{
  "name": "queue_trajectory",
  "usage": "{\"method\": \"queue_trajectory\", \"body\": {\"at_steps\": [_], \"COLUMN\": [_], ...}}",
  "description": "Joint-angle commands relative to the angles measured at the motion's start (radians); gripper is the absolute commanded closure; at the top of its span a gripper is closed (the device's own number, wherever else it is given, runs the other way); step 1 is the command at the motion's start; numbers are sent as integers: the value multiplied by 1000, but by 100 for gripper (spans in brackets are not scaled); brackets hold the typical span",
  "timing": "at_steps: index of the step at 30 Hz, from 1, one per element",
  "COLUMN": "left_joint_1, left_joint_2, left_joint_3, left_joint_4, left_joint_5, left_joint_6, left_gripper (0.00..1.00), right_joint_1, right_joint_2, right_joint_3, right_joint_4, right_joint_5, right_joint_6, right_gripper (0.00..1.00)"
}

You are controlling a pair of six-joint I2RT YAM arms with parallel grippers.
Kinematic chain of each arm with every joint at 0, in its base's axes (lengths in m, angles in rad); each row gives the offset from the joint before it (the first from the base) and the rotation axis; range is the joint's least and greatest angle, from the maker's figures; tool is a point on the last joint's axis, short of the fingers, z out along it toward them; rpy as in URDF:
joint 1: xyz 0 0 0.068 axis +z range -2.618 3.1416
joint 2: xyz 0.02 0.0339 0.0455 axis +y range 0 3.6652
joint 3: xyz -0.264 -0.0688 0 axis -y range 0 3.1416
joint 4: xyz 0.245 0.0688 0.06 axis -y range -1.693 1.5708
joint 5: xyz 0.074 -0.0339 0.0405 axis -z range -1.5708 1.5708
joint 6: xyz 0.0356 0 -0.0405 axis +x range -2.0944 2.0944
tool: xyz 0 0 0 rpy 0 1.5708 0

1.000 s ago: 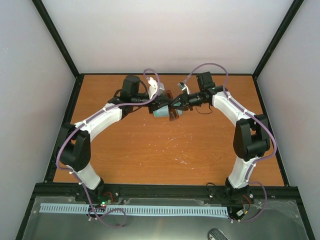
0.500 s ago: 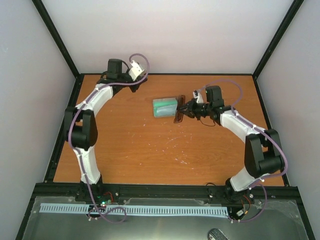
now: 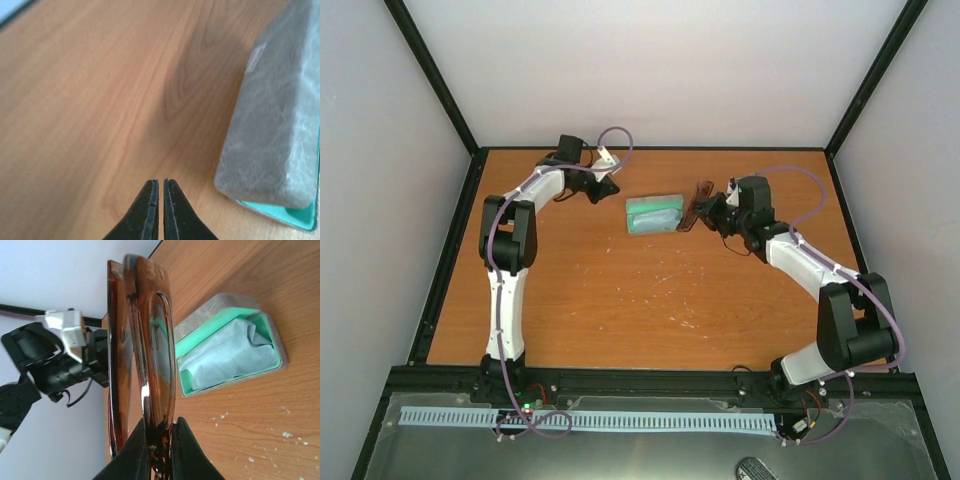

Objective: Organize the sunglasses
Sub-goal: Place the sunglasses in the sunglasses case.

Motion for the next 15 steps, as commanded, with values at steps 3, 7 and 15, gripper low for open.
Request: {"method": "queue_trajectory", "body": {"at_steps": [3,7,15], "left_joint_1": [-16,-44,-90], "left_joint_2": [39,51,66], "left_joint_3": [101,96,84], "left_joint_4": [-13,-5,-5], "left_joint_5": [55,67,101], "left_joint_6": [-38,-63,-95], "left_gripper": [95,95,95], "right_joint_1": [5,9,29], "right_joint_2": [62,121,220], "right_joint_3": [-15,-1,68], "right_joint_4": [83,103,89], "right_joint_5": [90,82,67], "right_joint_6": [58,67,49], "right_gripper": [97,97,97]}}
